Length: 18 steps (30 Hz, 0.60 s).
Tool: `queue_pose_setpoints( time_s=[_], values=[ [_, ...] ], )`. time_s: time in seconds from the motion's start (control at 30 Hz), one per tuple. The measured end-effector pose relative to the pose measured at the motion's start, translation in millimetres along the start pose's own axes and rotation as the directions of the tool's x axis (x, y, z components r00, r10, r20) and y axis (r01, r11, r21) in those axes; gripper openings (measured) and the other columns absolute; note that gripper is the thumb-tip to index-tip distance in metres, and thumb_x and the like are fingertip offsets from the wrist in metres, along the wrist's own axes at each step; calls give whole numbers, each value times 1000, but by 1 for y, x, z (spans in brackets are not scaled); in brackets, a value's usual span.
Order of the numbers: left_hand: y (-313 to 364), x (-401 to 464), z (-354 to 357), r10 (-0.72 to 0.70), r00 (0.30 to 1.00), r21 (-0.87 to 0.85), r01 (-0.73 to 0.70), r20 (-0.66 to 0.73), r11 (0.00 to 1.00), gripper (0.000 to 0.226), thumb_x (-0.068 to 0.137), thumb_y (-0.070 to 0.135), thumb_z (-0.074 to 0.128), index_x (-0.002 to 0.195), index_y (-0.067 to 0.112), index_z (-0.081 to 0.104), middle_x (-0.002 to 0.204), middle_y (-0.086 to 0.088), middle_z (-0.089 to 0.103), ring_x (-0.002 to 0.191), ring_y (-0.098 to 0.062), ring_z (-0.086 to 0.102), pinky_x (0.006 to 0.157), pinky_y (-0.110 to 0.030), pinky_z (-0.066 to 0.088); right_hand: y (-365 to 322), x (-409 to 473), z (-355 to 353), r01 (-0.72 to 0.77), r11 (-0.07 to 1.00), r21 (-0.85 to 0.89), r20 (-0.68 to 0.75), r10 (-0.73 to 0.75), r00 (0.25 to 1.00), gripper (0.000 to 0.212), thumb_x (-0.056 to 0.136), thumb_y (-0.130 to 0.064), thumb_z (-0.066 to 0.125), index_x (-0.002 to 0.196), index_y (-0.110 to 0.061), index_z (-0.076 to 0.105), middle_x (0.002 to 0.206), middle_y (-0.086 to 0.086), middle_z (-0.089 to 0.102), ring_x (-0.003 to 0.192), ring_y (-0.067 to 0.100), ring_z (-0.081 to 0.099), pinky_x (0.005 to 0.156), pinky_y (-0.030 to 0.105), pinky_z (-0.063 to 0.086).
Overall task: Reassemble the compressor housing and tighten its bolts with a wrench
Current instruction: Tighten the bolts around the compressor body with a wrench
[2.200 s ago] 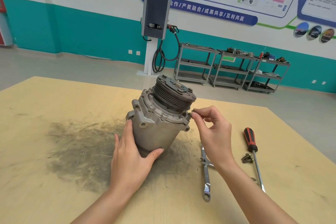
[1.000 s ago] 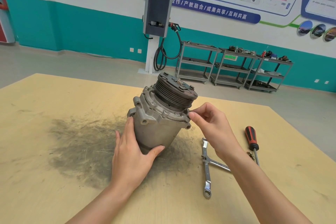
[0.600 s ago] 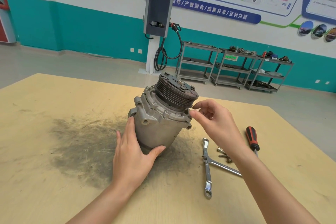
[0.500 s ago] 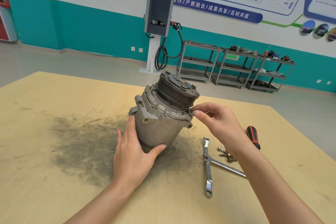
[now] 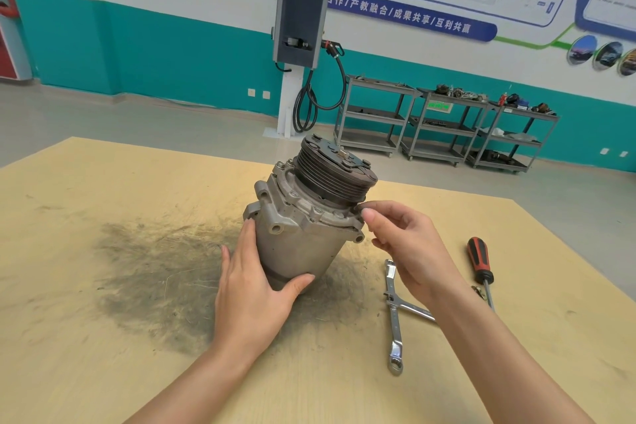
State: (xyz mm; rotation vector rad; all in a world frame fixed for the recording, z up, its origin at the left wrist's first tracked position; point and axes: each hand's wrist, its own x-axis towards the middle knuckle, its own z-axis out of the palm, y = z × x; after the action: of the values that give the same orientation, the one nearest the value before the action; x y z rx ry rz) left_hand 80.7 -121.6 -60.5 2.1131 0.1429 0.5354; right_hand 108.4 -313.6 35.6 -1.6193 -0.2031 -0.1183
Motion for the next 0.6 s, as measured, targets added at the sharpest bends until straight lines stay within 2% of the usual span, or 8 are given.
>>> queue_pose_setpoints(
  time_s=[0.07,0.13,0.2,0.3,0.43,0.6],
  values=[
    [0,0,0,1,1000,2,-1,0,1000,118,66,61,76,156,29,8,163,10,19,152,-31,4,118,-49,21,1,-1,-1,-65,996,59,41,63,997,11,86,-17,66,96,-16,70,61,-16,64,72,5,56,75,28,40],
    [-1,0,0,2,1000,3,-2,0,1000,118,66,62,76,156,29,8,163,11,19,152,-31,4,118,-49,21,3,-1,2,-88,990,112,50,83,995,7,86,-15,65,93,-15,68,56,-15,60,64,3,56,73,27,39],
    [-1,0,0,1,1000,-1,-1,2,1000,118,65,62,76,156,29,8,163,11,18,152,-31,3,118,-49,21,4,-1,8,-85,986,143,16,84,996,6,84,-17,68,85,-14,62,54,-13,58,58,3,54,70,27,39],
    [0,0,0,0,1000,-7,0,8,1000,118,64,64,74,156,30,8,163,11,18,152,-32,3,117,-50,22,7,0,15,-64,985,157,-47,72,996,16,79,-19,73,81,-15,58,54,-13,58,60,6,52,67,26,40],
    [0,-1,-1,3,1000,-9,-3,8,1000,118,64,64,74,156,30,8,162,12,19,152,-32,3,117,-50,22,9,-2,12,-58,969,238,-21,65,998,30,68,-28,75,93,-13,66,61,-10,60,57,5,48,67,24,41],
    [0,0,-1,3,1000,-7,-3,5,1000,117,66,61,76,156,30,7,163,11,19,152,-31,3,117,-50,22,13,-4,9,-82,956,281,39,74,997,24,71,-29,70,90,-15,71,59,-8,57,65,9,51,69,27,41]
  ],
)
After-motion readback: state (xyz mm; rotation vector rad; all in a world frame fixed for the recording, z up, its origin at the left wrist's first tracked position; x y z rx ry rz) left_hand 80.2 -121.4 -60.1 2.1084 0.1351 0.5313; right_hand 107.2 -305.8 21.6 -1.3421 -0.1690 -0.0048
